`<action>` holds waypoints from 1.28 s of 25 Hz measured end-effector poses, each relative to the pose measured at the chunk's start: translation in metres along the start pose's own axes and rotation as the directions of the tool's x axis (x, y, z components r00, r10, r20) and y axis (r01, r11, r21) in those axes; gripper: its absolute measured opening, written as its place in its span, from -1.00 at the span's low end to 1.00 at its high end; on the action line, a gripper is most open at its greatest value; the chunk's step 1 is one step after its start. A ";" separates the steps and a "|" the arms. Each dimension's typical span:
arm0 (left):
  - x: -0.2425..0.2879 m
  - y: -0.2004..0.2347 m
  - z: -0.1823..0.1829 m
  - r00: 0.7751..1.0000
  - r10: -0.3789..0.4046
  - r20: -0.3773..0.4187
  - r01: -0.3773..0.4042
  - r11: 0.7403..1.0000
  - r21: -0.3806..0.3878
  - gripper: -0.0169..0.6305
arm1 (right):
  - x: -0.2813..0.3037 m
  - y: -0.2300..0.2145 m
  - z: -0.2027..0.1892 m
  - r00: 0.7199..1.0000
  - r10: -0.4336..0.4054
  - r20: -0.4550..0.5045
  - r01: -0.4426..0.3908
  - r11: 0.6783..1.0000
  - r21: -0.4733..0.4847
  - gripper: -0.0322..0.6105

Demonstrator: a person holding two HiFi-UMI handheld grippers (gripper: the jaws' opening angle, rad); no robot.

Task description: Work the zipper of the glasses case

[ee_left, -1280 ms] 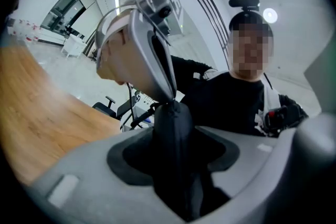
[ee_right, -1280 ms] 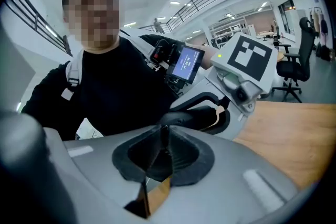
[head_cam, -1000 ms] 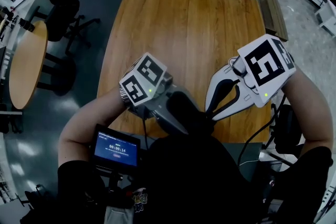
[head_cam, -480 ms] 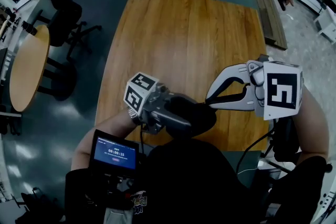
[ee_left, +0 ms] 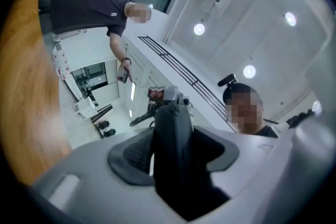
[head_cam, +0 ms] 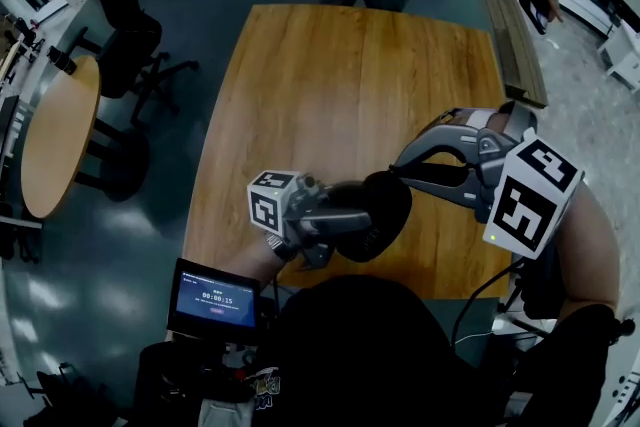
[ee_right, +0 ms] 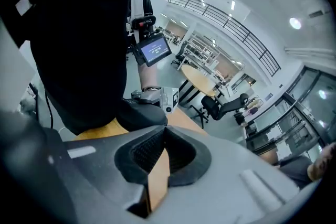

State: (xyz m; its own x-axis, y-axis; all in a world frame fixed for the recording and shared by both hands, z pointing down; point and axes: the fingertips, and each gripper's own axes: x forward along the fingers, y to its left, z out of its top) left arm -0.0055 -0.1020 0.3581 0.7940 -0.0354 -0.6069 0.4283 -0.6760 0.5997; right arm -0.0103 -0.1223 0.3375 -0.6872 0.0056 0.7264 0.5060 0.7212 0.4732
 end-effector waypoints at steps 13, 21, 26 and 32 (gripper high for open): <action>-0.026 0.022 0.043 0.960 0.086 0.268 -0.105 0.993 0.056 -0.22 | 0.007 -0.022 -0.030 0.932 -0.347 0.102 0.317 0.920 0.233 -0.88; -0.045 0.033 0.061 0.913 0.141 0.382 -0.164 0.986 0.029 -0.22 | 0.022 -0.003 -0.042 0.852 -0.507 0.130 0.408 0.799 0.441 -0.88; -0.048 0.038 0.074 0.872 0.161 0.462 -0.196 0.980 0.027 -0.22 | 0.028 0.008 -0.044 0.805 -0.579 0.128 0.434 0.722 0.538 -0.88; -0.054 0.047 0.089 0.811 0.184 0.555 -0.234 0.972 0.019 -0.22 | 0.035 0.016 -0.050 0.739 -0.663 0.117 0.445 0.612 0.654 -0.88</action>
State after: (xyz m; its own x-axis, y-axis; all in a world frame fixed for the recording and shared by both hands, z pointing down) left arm -0.0668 -0.1975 0.3720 0.4839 -0.5616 -0.6711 0.2219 -0.6631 0.7149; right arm 0.0001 -0.1453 0.3956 -0.9047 -0.3928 0.1649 -0.3370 0.8968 0.2867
